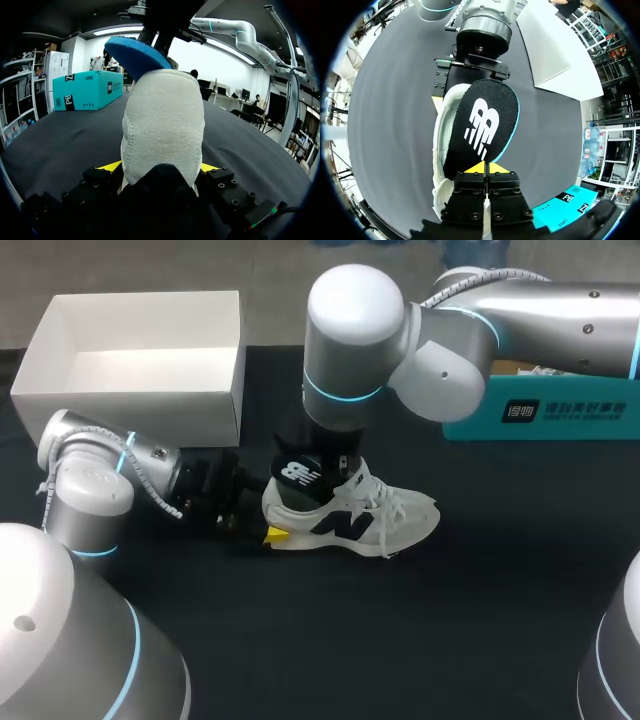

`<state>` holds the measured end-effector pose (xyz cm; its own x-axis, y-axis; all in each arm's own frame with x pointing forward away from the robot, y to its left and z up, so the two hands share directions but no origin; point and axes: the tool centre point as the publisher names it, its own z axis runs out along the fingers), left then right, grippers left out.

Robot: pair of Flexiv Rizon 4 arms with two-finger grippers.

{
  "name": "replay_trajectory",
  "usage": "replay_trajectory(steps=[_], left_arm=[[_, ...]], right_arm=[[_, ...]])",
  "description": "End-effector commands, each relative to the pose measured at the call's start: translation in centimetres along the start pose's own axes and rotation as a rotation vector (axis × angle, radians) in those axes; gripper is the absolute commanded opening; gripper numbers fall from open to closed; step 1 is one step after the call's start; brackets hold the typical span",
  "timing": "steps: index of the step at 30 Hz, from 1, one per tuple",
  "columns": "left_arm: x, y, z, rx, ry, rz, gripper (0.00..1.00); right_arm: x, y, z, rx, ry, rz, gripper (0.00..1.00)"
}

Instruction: Take the shoe out of the shoebox, open the shoe tongue, remove and reinsert the insole, then place the shoe into the shoebox

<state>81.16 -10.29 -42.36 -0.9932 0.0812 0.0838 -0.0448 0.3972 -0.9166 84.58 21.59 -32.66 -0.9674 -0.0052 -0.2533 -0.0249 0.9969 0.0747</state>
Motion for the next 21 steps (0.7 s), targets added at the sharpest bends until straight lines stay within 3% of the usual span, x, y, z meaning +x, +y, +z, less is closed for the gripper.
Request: replay_trajectory(steps=[1, 5, 11, 21], left_arm=[[0.0, 0.0, 0.0, -0.001, 0.0, -0.001, 0.0], [0.0, 0.0, 0.0, -0.001, 0.0, -0.001, 0.0], [0.0, 0.0, 0.0, -0.001, 0.0, -0.001, 0.0], [0.0, 0.0, 0.0, -0.001, 0.0, -0.001, 0.0]], right_arm=[[0.2, 0.0, 0.2, -0.041, -0.003, -0.014, 0.0], [0.5, -0.1, 0.3, -0.065, 0.008, -0.011, 0.22], [0.3, 0.0, 0.7, -0.084, 0.039, -0.018, 0.4], [-0.7, 0.4, 1.1, -0.188, 0.115, -0.062, 0.44]])
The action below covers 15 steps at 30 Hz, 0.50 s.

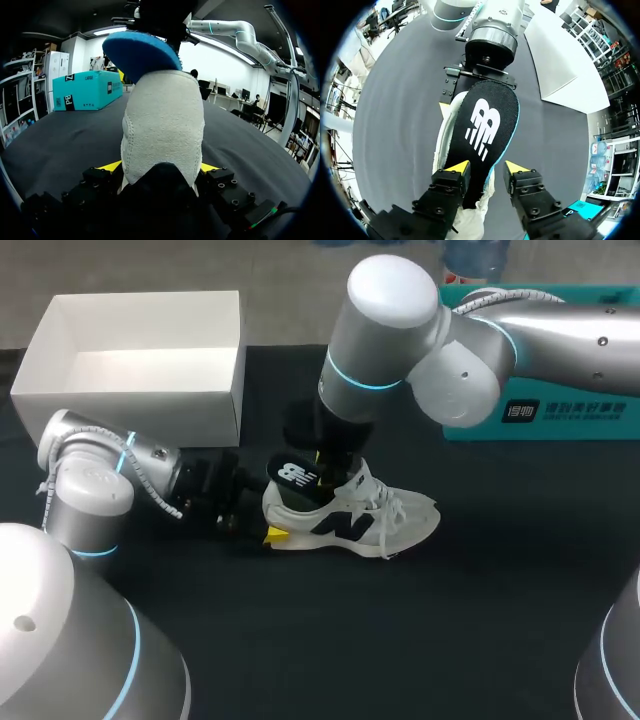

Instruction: Take the shoe out of the shoebox, open the shoe tongue, remove and reinsert the insole, then place the shoe into the shoebox

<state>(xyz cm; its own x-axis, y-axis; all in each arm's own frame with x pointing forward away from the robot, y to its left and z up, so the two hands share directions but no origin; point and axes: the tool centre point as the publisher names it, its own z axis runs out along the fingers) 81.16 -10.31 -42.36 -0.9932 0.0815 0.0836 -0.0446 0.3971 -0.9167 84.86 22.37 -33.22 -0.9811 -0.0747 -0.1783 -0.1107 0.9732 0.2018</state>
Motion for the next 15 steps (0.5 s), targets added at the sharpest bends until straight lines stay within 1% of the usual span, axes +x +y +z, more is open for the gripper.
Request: replay_trajectory(steps=[1, 6, 12, 15], left_arm=[[0.01, -0.01, 0.03, -0.001, 0.0, -0.001, 0.0], [0.01, -0.01, 0.03, -0.001, 0.0, -0.001, 0.0], [0.01, -0.01, 0.03, -0.001, 0.0, -0.001, 0.0], [0.01, -0.01, 0.03, -0.001, 0.0, -0.001, 0.0]], right_arm=[[-0.61, -0.3, 0.28, -0.065, 0.041, -0.012, 0.43], [-0.51, -0.27, -0.04, -0.134, 0.082, -0.018, 0.42], [-0.29, -0.08, -0.25, -0.207, 0.117, -0.015, 0.37], [-0.41, 0.19, 0.06, -0.239, 0.15, -0.026, 0.38]])
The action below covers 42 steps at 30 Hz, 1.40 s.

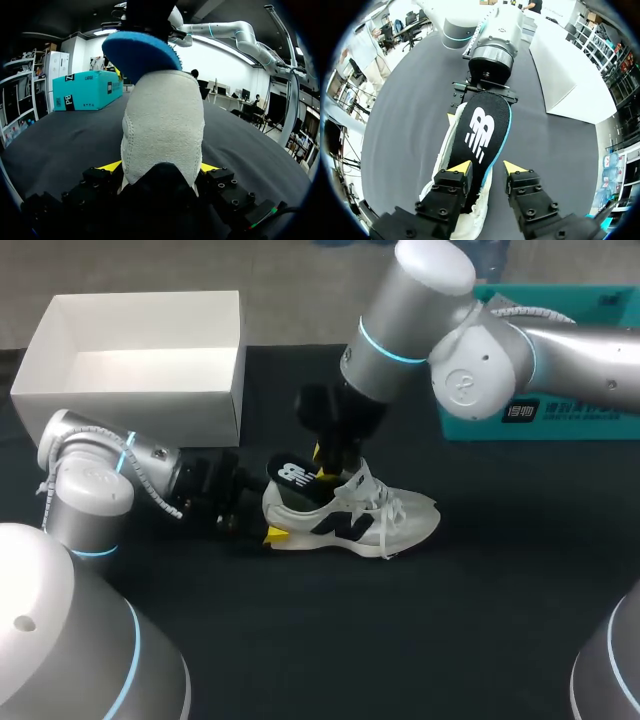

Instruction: Take the shoe out of the shoebox, open the shoe tongue, remove and reinsert the insole, then place the shoe into the shoebox

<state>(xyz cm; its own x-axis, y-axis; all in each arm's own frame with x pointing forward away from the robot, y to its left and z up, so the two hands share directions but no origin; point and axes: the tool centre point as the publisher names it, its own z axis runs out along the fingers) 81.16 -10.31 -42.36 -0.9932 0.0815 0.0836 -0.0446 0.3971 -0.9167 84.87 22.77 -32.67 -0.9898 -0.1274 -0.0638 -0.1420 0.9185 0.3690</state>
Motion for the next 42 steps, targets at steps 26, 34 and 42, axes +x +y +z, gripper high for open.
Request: replay_trajectory(steps=[26, 34, 42], left_arm=[[0.0, 0.0, 0.0, -0.001, 0.0, -0.001, 0.0], [0.0, 0.0, 0.0, -0.001, 0.0, -0.001, 0.0], [0.0, 0.0, 0.0, -0.001, 0.0, -0.001, 0.0]], right_arm=[[-1.3, 1.5, 0.5, -0.094, 0.088, -0.09, 0.0], [-1.9, 2.4, 1.1, -0.154, 0.109, -0.133, 0.04], [-1.5, 2.0, 0.8, -0.239, 0.138, -0.128, 0.27]])
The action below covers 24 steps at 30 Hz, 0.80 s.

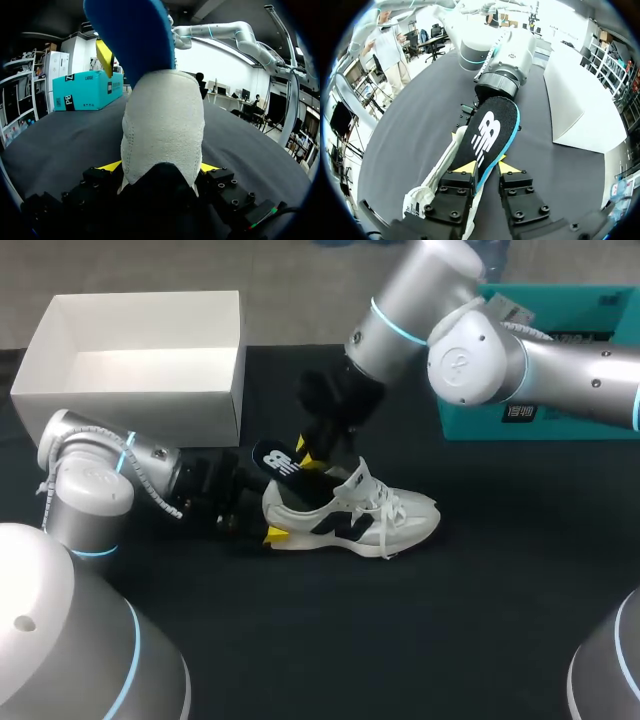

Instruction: Take the shoe out of the shoebox, open the shoe tongue, remove and reinsert the insole, then place the shoe into the shoebox

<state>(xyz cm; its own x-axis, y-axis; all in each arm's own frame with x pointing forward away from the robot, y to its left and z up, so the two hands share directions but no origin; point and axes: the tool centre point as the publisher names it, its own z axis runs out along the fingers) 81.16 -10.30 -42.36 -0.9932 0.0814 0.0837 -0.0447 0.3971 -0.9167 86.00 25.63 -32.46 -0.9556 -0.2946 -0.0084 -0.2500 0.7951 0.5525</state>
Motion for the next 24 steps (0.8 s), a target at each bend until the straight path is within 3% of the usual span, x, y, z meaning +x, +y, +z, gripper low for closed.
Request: replay_trajectory(steps=[1, 6, 16, 24], left_arm=[[0.0, 0.0, 0.0, -0.002, 0.0, -0.001, 0.0], [0.0, 0.0, 0.0, -0.002, 0.0, -0.001, 0.0], [0.0, 0.0, 0.0, -0.002, 0.0, -0.001, 0.0], [0.0, 0.0, 0.0, -0.002, 0.0, -0.001, 0.0]], right_arm=[[0.1, -0.5, -0.3, -0.033, 0.016, -0.001, 0.27], [0.3, -0.5, -0.4, -0.096, 0.053, 0.001, 0.26], [0.8, -0.9, 1.1, -0.127, 0.117, 0.028, 0.3], [1.3, -1.0, 1.6, -0.139, 0.125, 0.042, 0.25]])
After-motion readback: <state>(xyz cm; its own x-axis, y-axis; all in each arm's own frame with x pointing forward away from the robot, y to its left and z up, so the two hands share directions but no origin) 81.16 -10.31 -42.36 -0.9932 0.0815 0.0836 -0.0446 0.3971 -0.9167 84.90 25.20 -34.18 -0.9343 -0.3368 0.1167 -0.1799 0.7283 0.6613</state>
